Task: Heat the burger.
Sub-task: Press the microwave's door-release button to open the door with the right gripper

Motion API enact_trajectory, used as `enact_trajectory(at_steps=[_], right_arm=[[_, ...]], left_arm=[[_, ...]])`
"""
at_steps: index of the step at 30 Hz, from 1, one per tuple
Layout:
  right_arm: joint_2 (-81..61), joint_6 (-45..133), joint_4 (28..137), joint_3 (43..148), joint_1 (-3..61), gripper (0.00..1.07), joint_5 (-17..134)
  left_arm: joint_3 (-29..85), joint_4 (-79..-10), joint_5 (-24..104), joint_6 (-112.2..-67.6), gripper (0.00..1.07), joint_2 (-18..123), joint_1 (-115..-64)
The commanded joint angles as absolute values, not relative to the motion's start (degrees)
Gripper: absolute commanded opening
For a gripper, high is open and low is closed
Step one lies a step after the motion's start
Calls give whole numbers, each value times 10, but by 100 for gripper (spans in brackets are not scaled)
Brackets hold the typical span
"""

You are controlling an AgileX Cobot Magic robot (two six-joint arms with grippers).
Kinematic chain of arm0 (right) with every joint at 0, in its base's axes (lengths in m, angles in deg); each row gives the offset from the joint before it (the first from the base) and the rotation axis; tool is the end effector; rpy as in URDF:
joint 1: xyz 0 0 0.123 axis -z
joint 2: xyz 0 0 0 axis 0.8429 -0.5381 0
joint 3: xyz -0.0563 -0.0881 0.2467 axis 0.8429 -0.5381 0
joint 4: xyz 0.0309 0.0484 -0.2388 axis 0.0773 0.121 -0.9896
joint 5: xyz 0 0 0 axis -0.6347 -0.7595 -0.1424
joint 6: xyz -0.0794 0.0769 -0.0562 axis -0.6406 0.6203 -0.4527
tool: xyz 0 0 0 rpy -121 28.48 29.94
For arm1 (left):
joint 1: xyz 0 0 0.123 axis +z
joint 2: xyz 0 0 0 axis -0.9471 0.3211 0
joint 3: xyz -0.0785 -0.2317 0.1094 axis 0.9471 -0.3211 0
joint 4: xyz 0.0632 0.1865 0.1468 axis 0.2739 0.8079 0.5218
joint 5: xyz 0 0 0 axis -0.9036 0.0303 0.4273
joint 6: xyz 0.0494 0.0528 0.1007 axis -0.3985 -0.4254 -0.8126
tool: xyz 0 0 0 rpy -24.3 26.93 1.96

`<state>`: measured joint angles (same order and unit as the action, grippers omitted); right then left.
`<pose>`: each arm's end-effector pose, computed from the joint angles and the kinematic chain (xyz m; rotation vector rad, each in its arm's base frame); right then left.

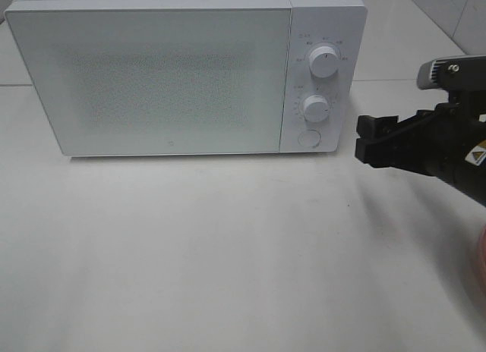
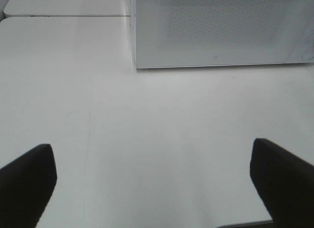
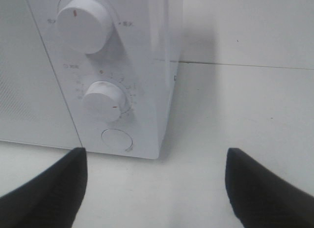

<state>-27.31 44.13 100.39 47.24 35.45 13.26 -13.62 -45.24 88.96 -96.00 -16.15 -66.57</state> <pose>0.2631 0.0760 0.1545 -0.0685 1.8221 0.1554 0.0361 -0.0253 0.2636 0.1014 2.0016 -0.1538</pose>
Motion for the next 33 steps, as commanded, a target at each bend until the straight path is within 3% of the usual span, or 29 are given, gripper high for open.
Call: enact_trajectory(at_steps=[1, 16, 27, 33], right_arm=[[-297, 402, 1055, 472, 305, 75, 80], [-394, 379, 1258, 484, 141, 75, -43], [-402, 417, 1266, 488, 131, 75, -42], [-402, 614, 1266, 488, 131, 65, -42]], left_arm=[[-137, -456, 883, -960, 100, -173, -664], [-137, -456, 883, -961, 100, -173, -664], [-137, -456, 883, -961, 100, -173, -664], [-137, -456, 883, -961, 100, -173, -664]])
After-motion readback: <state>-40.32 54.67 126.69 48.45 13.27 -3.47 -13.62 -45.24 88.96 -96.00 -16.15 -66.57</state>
